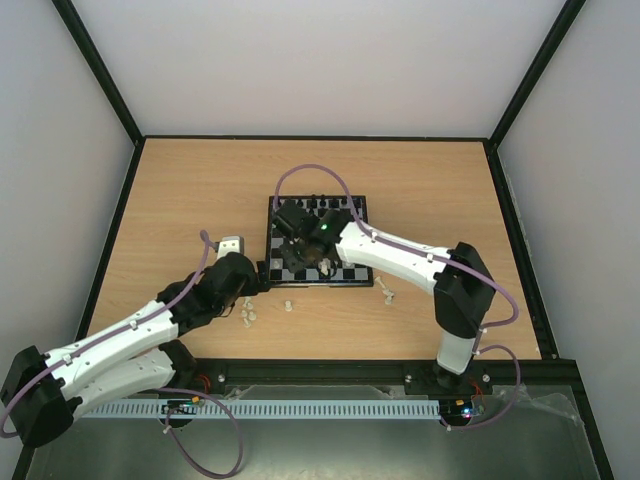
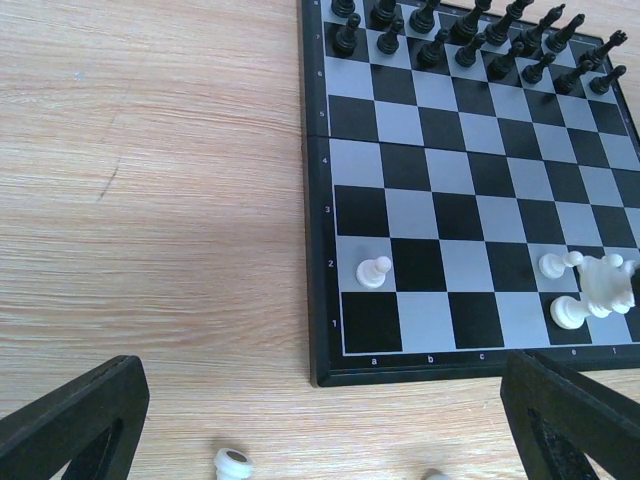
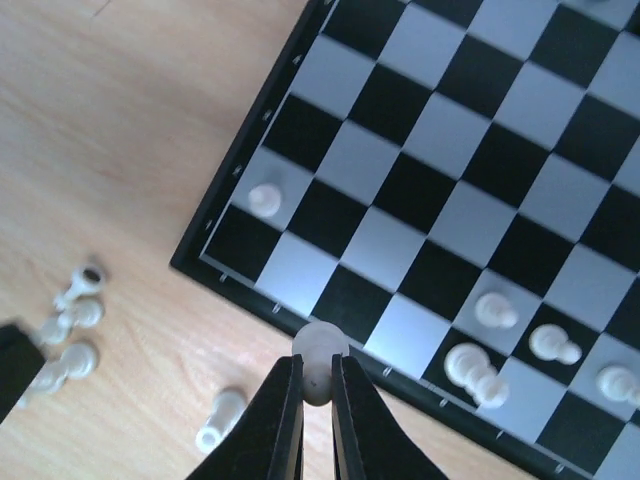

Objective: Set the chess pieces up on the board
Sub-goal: Pick up the chess piece at the center of the board, then place the chess piece on the chessboard.

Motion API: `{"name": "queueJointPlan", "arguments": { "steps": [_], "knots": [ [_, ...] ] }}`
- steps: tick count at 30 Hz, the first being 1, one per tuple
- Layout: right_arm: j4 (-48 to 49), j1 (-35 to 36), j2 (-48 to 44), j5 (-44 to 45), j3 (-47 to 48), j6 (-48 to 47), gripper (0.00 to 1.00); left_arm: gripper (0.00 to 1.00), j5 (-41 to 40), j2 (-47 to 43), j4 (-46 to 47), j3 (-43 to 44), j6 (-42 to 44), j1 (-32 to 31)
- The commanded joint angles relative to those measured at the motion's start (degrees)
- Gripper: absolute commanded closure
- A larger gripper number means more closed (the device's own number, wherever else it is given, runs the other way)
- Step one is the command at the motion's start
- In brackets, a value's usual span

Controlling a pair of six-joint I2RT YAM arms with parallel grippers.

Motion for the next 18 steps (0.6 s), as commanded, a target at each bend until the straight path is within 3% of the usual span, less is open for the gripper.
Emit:
{"name": "queueJointPlan", "arguments": {
  "steps": [1, 18],
  "knots": [
    [-6.5, -3.0, 4.7, 0.6, 4.2, -3.3, 0.93, 0.01, -0.8, -0.5, -0.8, -0.7, -0.3, -0.2],
    [-4.8, -6.9, 12.7, -0.6, 3.8, -5.0, 0.93, 0.00, -0.7, 0.2, -0.4, -0.6, -0.1, -0.2]
  ]
}}
